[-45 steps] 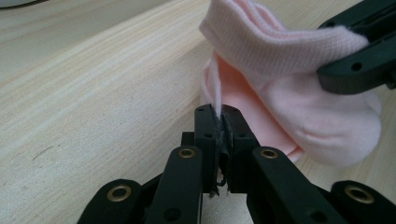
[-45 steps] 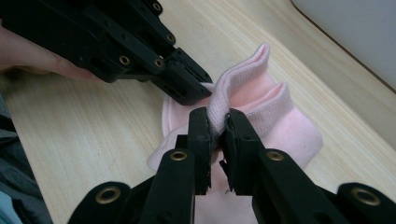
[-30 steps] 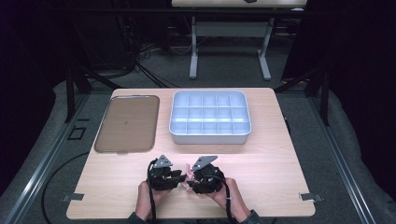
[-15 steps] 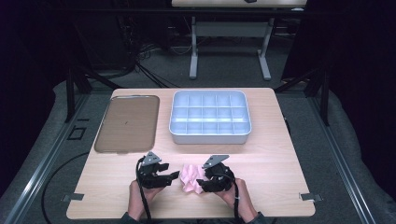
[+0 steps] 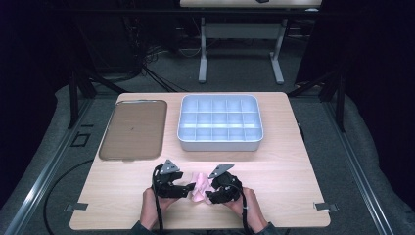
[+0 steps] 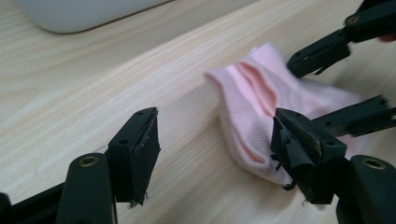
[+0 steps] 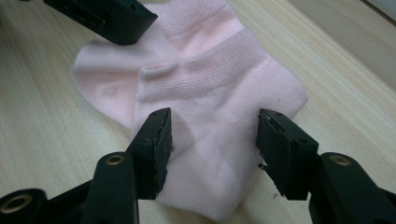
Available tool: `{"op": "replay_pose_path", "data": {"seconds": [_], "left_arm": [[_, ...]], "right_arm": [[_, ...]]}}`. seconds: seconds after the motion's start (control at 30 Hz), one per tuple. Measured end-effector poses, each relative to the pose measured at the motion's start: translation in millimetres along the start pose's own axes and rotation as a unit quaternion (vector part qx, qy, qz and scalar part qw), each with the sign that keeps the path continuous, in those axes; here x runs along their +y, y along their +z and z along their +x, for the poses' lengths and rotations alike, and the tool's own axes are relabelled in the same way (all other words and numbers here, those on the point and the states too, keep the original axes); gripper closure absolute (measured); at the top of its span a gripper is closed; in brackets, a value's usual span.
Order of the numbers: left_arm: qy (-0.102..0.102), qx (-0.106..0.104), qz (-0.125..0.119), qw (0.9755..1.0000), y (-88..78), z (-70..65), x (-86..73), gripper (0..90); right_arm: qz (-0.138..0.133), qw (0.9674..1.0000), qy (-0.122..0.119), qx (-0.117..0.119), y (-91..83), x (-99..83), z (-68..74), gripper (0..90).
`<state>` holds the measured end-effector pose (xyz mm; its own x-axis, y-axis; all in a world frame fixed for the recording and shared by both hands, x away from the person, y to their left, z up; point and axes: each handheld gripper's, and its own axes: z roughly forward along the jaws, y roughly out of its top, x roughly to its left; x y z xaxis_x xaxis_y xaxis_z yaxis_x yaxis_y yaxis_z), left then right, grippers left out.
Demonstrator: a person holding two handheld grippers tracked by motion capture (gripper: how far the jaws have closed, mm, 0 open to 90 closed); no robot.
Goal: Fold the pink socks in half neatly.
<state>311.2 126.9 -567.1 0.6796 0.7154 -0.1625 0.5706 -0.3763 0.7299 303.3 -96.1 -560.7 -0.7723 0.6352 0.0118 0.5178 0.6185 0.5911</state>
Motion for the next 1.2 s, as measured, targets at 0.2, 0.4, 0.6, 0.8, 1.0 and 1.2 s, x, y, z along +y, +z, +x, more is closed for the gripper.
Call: {"op": "replay_pose_path", "data": {"seconds": [0.2,0.4,0.6,0.8,1.0,1.2], "left_arm": [[0.014,0.018,0.012,0.9997,6.6,1.5,-6.5,33.0],[0.021,0.023,0.006,0.9995,8.3,-0.6,-10.4,35.0],[0.037,0.014,-0.003,0.9992,6.6,-5.4,-11.0,55.0],[0.036,-0.001,-0.003,0.9993,8.4,-9.4,-11.8,73.2],[0.035,-0.007,-0.004,0.9994,9.3,-8.8,-14.0,83.1],[0.023,-0.013,-0.008,0.9996,9.8,-6.8,-15.9,83.5]], "right_arm": [[0.002,1.0,0.005,0.003,2.1,-1.3,-2.1,42.7],[0.006,1.0,0.005,0.001,1.0,-1.1,-3.5,33.9],[-0.027,0.9996,0.002,-0.001,-10.2,3.9,6.7,33.5],[-0.032,0.9993,-0.009,0.014,-4.8,13.8,21.5,44.1],[-0.018,0.9998,-0.003,0.003,13.6,17.0,24.5,68.0],[-0.025,0.9997,0.008,0.0,12.6,14.3,22.0,81.2]]}}
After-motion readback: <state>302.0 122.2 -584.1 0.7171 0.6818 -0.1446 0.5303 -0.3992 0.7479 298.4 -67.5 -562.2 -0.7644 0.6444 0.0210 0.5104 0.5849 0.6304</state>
